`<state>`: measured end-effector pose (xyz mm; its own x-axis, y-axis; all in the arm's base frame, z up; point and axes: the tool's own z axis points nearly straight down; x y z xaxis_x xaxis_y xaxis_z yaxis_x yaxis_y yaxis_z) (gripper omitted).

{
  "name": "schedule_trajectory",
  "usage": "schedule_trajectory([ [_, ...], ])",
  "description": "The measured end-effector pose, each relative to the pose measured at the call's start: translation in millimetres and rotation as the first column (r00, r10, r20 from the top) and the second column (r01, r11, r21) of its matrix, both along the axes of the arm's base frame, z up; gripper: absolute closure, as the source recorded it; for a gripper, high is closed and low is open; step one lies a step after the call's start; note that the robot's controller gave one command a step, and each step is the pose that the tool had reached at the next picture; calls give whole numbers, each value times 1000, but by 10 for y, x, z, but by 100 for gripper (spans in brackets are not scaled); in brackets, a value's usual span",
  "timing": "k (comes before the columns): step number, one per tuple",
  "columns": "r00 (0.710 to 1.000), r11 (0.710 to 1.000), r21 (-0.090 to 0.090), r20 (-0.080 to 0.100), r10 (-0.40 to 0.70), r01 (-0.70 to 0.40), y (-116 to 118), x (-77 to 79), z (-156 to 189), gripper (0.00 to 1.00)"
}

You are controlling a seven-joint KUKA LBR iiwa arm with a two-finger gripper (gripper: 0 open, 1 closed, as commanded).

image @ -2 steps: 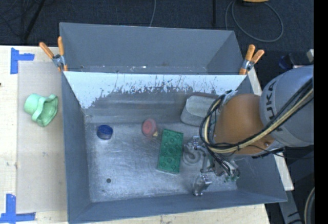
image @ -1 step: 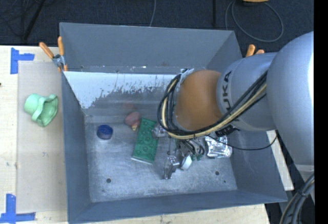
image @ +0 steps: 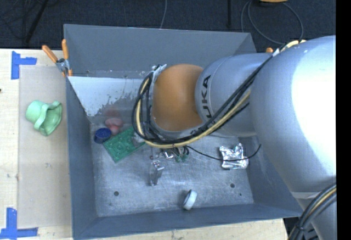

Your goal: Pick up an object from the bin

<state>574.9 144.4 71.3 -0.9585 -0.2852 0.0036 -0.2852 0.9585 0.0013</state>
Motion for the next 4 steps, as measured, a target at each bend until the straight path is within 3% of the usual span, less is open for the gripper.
schedule_trajectory([
  [1, 999, 999, -3, -12, -38, 38, 454, 302, 196, 0],
  [2, 988, 988, -4, 1, -154, 154, -450, 337, 91, 0],
  [3, 995, 995, 2, 2, -100, 100, 111, 342, 43, 0],
  [4, 996, 996, -5, 1, -92, 92, -916, -91, 86, 0],
])
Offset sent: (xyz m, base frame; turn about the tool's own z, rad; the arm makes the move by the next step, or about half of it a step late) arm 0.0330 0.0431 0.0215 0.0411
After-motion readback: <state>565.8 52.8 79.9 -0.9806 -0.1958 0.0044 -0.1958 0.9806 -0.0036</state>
